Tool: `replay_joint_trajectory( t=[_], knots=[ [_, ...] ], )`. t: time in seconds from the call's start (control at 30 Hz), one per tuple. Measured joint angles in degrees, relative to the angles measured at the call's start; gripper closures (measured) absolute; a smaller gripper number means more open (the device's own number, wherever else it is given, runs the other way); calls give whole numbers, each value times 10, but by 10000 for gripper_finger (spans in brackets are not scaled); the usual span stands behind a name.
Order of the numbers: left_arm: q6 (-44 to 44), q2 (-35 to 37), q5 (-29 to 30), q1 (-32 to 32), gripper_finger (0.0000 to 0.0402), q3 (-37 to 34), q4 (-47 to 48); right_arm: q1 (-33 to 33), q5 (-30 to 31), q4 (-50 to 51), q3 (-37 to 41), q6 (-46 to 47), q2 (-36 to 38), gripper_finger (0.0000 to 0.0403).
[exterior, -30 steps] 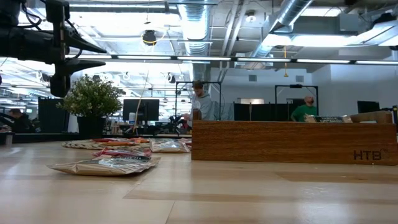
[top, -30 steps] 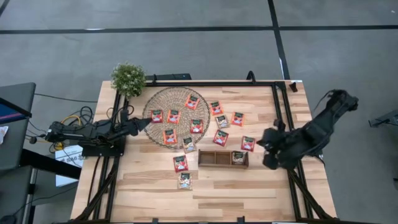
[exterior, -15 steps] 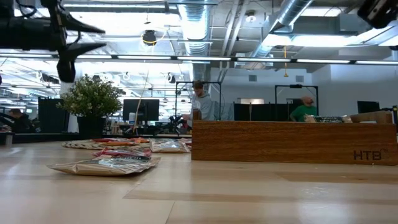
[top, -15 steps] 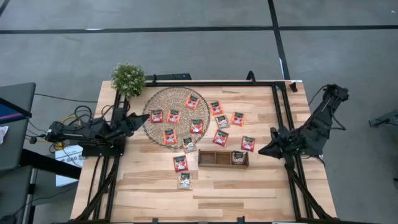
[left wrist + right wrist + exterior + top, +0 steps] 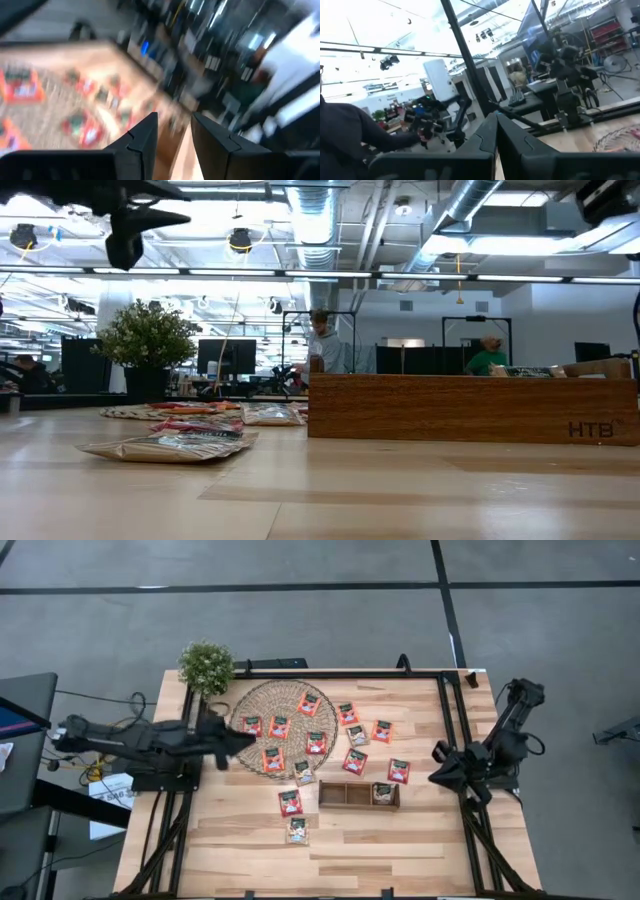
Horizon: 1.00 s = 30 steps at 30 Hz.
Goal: Pick & Place Tea
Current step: Put the bottom brown tea bag into the right slot of the wooden organizer
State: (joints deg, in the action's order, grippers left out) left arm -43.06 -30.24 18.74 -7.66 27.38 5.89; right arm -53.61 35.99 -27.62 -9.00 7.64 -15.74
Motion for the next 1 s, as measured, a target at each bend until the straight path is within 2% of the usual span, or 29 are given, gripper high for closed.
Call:
replay_joint_trajectory(
  t=[0.13, 0.23, 0.33, 0.47, 0.6, 0.77, 1.0],
  knots=[
    [-28, -157, -37, -17, 291, 124, 183, 0, 0, 8, 10, 13, 8, 403],
    [-42, -268, -65, -29, 292, 199, 283, 0, 14, 41, 10, 13, 8, 403],
    [-34, -364, -100, -39, 292, 248, 330, 0, 44, 97, 10, 20, 8, 402],
    [-24, -461, -141, -51, 292, 288, 329, 0, 59, 149, 10, 24, 8, 402],
    [-26, -529, -174, -60, 291, 303, 330, 1, 68, 184, 10, 24, 8, 402],
    [-28, -577, -200, -77, 292, 304, 325, 1, 131, 188, 10, 24, 8, 402],
    [-12, -599, -181, -103, 291, 304, 295, 1, 174, 215, 10, 25, 8, 402]
  ],
)
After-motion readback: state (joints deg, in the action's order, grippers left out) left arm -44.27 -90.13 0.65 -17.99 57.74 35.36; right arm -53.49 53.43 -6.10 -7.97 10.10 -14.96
